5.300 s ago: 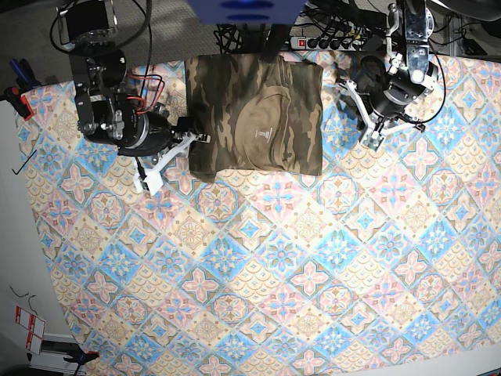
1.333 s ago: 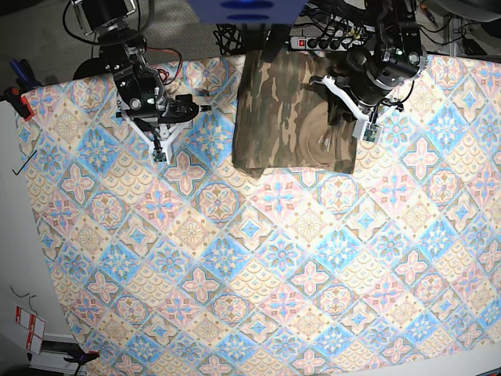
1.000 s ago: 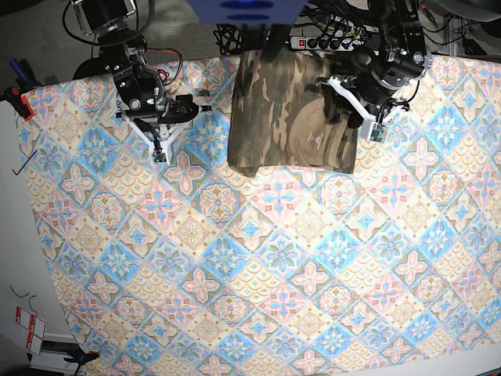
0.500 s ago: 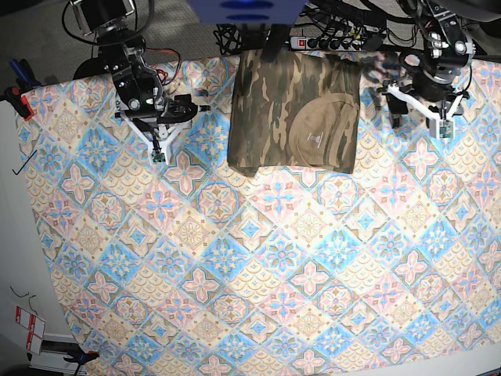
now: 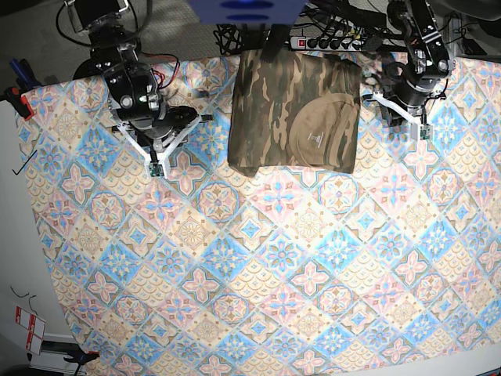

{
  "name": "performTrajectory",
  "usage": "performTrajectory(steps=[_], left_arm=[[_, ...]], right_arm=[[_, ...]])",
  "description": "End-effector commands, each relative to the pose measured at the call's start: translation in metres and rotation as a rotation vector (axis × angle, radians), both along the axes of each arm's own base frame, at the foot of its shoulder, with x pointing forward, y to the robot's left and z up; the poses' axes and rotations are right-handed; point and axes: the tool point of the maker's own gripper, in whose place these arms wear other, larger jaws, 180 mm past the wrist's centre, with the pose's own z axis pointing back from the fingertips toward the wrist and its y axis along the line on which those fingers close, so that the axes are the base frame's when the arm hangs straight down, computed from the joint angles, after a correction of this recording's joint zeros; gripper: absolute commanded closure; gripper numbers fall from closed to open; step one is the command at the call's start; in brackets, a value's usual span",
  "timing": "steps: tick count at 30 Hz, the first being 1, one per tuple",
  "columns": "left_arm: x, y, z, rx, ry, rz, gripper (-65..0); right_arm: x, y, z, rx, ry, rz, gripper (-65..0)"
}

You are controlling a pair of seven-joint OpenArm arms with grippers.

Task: Fold the T-shirt properly
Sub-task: 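Grasp both sides of the folded shirt with both grippers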

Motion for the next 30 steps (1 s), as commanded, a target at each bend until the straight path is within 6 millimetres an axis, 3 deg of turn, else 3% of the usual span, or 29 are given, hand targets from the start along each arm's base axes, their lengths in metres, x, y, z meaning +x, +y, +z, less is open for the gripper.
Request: performTrajectory(steps=[1,4,6,10,18,22,30], left_arm=[[0.009,0.003,0.008,0.006,-0.039,-0.002,0.0],[0.012,-0.011,0.002,-0.017,-0.025,-0.033,0.0],[0.008,-0.023,-0.011,-0.047,0.008,-0.058,0.0],[0.007,-0.042,-0.028,-0.09,0.048,-0.092,0.0],[0.01,-0.046,-0.028,-0.097,0.045,-0.093,0.0],[0.022,-0.047,-0.024,-0.097,0.024,-0.097,0.0],[0.04,-0.082,-0.02,-0.14,-0.005,-0.166,0.0]], right_arm=[[-0.002,0.001,0.003,0.008,-0.007,0.007,-12.1],[-0.02,0.003,-0.005,0.012,0.05,0.01,-11.4],[-0.038,0.018,-0.011,0.018,0.128,0.064,-7.8],[-0.052,0.048,-0.013,0.035,0.173,0.173,-3.8],[-0.045,0.042,-0.011,0.03,0.161,0.148,-0.1],[-0.043,0.038,-0.011,0.027,0.158,0.135,0.0],[-0.047,0.039,-0.013,0.025,0.173,0.14,0.0]])
